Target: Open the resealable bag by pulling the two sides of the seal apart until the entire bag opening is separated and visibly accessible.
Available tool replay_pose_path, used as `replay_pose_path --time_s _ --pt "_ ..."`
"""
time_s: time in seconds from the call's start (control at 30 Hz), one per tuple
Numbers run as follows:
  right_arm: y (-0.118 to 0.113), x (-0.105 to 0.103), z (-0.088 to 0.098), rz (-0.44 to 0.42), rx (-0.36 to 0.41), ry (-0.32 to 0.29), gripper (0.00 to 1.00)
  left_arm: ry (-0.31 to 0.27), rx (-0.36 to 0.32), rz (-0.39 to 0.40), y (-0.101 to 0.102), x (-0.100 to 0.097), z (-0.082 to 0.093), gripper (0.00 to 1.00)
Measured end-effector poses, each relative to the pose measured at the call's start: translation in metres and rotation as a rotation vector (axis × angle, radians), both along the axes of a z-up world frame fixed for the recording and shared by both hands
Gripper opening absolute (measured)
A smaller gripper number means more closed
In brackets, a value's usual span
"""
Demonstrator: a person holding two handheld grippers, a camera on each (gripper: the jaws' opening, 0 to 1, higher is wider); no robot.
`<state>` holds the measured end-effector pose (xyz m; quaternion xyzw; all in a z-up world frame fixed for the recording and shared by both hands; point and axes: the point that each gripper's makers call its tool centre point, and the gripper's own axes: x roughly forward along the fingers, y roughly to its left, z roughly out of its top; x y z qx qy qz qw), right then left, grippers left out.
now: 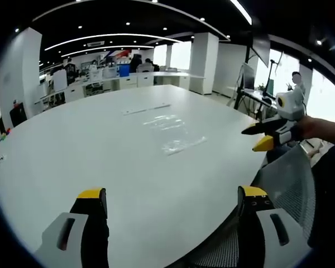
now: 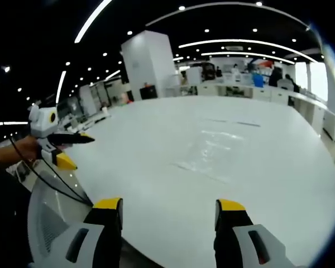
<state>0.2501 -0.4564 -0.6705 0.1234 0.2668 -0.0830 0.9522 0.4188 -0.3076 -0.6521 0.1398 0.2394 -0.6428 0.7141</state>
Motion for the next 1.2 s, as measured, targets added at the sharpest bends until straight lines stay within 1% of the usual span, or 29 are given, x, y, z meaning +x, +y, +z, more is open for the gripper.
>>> replay_pose_path --time_s 0.07,0.17,0.37,0.63,0.83,0.9,1.0,1.1,1.2 --pt "0.007 0.002 -0.003 0.021 0.003 0.007 0.65 0.003 0.006 -0.004 0.000 -0.002 -0.002 0.96" --pt "0.010 0.004 -0.003 0.020 0.010 -0.001 0.65 0.002 0.006 -0.006 0.000 -0.003 0.000 0.96" --pt "0.008 0.002 -0.004 0.020 0.006 0.004 0.65 0.001 0.000 0.002 0.000 0.000 0.001 0.96" --pt "0.004 -0.002 -0.003 0.015 0.001 0.008 0.65 0.004 0.003 0.001 0.001 -0.002 -0.001 0.95" --pt "0.001 -0.001 -0.001 0.047 -0.027 0.025 0.65 0.014 0.008 -0.014 -0.001 -0.008 -0.003 0.95" --pt "-0.002 0.001 0.000 0.057 -0.034 0.031 0.65 0.019 0.006 -0.016 -0.002 -0.009 -0.003 0.95" --pt "-0.004 0.007 0.000 0.085 -0.053 0.041 0.65 0.043 -0.003 -0.014 -0.003 -0.009 -0.005 0.95" --pt "-0.007 0.016 -0.001 0.107 -0.061 0.045 0.65 0.051 -0.008 -0.014 -0.004 -0.009 -0.006 0.95" --pt "-0.012 0.026 -0.001 0.136 -0.080 0.050 0.65 0.046 -0.010 -0.024 -0.004 -0.009 -0.005 0.95"
